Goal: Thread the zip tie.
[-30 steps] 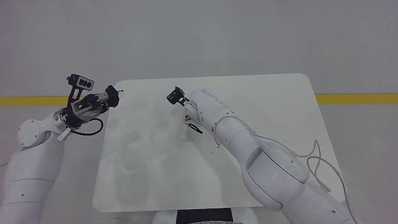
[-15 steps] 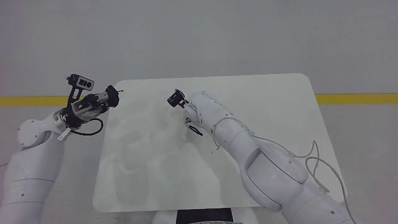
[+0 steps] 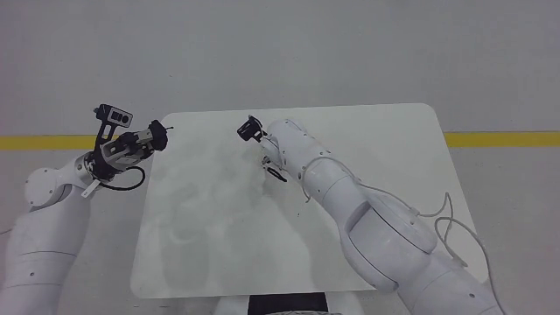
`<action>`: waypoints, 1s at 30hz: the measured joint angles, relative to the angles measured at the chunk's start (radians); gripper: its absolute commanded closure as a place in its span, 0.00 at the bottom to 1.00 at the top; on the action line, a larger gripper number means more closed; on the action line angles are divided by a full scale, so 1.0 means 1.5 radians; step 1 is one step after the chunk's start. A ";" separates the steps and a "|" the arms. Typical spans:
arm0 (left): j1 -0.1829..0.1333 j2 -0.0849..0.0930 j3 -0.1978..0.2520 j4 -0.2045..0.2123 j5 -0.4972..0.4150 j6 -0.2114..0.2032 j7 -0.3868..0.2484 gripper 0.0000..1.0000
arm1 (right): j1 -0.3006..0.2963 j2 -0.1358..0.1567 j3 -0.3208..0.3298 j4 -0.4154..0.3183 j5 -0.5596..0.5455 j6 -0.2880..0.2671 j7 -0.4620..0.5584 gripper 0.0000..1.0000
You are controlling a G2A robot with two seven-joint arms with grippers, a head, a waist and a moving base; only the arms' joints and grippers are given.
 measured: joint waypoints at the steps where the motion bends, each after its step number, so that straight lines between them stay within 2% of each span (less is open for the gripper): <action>1: 0.000 0.000 0.000 0.000 0.000 0.000 0.000 1.00 | 0.002 0.002 0.002 -0.002 0.001 -0.006 0.004 1.00; 10: 0.000 0.000 0.000 0.000 0.000 0.000 0.000 1.00 | 0.020 0.026 0.042 -0.024 0.045 -0.075 0.037 1.00; 14: 0.000 0.000 0.000 0.000 0.000 0.000 0.000 1.00 | 0.025 0.045 0.071 -0.043 0.073 -0.108 0.051 1.00; 19: 0.000 0.000 0.000 0.000 0.000 0.000 0.000 1.00 | 0.020 0.073 0.105 -0.084 0.089 -0.128 0.070 1.00; 25: 0.000 0.000 0.000 0.000 0.000 0.000 0.000 1.00 | -0.015 0.112 0.153 -0.185 0.091 -0.113 0.106 1.00; 28: 0.000 0.000 0.000 0.000 0.000 0.000 0.000 1.00 | -0.054 0.137 0.206 -0.262 0.113 -0.081 0.091 1.00; 30: 0.000 0.000 0.000 0.000 0.000 0.000 0.000 1.00 | -0.098 0.157 0.255 -0.330 0.131 -0.055 0.061 1.00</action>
